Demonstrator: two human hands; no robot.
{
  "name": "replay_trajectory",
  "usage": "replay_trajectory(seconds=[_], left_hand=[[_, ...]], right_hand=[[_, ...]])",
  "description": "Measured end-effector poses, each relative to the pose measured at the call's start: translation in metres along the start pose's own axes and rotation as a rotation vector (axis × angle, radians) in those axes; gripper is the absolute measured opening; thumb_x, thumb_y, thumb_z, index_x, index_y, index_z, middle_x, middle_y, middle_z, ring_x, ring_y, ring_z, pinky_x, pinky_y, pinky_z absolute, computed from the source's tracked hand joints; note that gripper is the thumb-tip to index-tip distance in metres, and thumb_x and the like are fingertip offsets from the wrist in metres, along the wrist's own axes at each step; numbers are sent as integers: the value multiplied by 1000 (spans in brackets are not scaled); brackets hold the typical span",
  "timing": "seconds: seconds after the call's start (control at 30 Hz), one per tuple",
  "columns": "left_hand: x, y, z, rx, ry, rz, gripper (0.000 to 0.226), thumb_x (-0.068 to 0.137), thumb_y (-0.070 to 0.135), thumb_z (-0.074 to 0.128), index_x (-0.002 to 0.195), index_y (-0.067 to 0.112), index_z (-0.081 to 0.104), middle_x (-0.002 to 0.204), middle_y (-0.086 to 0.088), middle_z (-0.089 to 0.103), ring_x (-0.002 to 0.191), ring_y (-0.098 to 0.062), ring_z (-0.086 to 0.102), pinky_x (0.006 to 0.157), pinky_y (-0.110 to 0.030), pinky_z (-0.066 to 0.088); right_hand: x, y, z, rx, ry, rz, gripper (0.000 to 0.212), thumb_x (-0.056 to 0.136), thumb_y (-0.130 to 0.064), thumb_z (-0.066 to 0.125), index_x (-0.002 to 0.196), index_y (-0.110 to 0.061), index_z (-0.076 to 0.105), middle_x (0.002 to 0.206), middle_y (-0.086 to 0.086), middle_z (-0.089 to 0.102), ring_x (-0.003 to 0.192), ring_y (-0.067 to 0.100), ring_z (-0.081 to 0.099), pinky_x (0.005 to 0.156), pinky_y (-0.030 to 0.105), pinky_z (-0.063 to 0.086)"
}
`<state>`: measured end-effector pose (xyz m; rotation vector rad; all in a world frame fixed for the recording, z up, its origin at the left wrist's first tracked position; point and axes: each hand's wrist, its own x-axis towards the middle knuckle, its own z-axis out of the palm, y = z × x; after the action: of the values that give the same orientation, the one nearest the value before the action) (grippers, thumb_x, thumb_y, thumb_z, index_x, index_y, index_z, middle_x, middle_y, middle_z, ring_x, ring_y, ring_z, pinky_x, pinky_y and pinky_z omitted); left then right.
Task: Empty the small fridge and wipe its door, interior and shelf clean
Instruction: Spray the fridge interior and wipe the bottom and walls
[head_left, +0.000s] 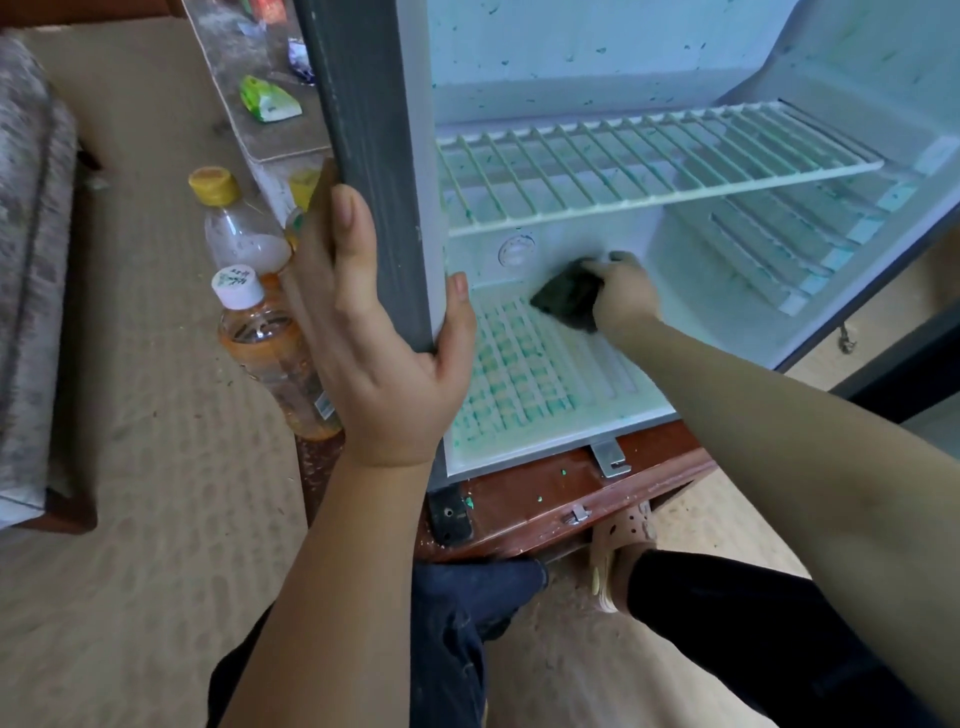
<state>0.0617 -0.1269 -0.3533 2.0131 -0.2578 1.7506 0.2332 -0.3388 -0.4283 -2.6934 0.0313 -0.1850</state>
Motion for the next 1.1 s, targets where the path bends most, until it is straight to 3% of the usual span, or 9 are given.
replay_trajectory(seconds=[0.1,0.23,0.3,0.47,0.6,0.73,0.83,0.97,1.1], left_hand=[[-1,-1,0,8,-6,-5,60,88,17,67,133,7,29,135,-14,35,127,-28,43,107,-37,35],[0,2,-1,12,-8,-29,60,86,15,67,132,2,30,135,-16,34,125,-29,44,108,-36,34],[1,3,-1,1,-16,-36,60,87,14,67,133,3,30,135,-15,33,122,-33,45,105,-40,37],[2,5,-1,-3,-12,-42,60,87,13,66,132,0,30,135,-15,33,119,-35,47,104,-41,39],[2,6,-1,17,-2,-26,61,84,10,68,131,-2,30,134,-17,33,116,-38,51,101,-40,41],[2,5,0,13,-2,-2,61,84,8,68,131,-1,30,135,-18,32,118,-40,51,98,-50,44],[0,2,1,5,14,16,65,85,9,67,136,6,25,142,-7,34,132,-22,40,107,-43,38],[0,3,0,-3,3,8,62,85,8,67,132,-1,28,136,-16,32,122,-39,50,98,-53,44],[3,6,-2,0,16,-10,63,87,9,66,132,-5,25,137,-17,32,137,-12,35,108,-43,39]], right_hand=[[13,15,-2,-48,182,210,33,96,-12,45,125,-21,58,131,13,43,117,33,41,86,28,40],[14,11,4,-142,62,188,53,93,-51,33,116,-15,64,118,18,58,111,35,50,90,39,45],[14,-3,8,-158,-2,173,60,87,-60,41,115,-11,63,120,16,57,109,35,53,87,42,49],[11,-31,13,-228,-21,237,21,91,-7,46,106,-2,61,120,18,57,119,35,46,91,39,44],[-6,-52,20,-340,-58,55,18,88,1,43,88,-9,58,101,15,64,101,31,54,67,34,37],[-25,-67,32,-359,-86,-257,26,92,-12,44,108,-15,65,102,9,64,105,29,50,68,31,40],[-22,-60,25,-293,-130,-361,31,93,-16,43,116,-17,63,104,11,64,101,29,51,66,28,32],[-30,-40,10,-203,-171,-396,36,88,-11,47,118,-17,64,103,13,66,91,30,53,66,27,32],[-73,-15,0,-215,-166,-469,33,87,-8,49,114,-15,66,107,4,67,96,32,53,65,29,33]])
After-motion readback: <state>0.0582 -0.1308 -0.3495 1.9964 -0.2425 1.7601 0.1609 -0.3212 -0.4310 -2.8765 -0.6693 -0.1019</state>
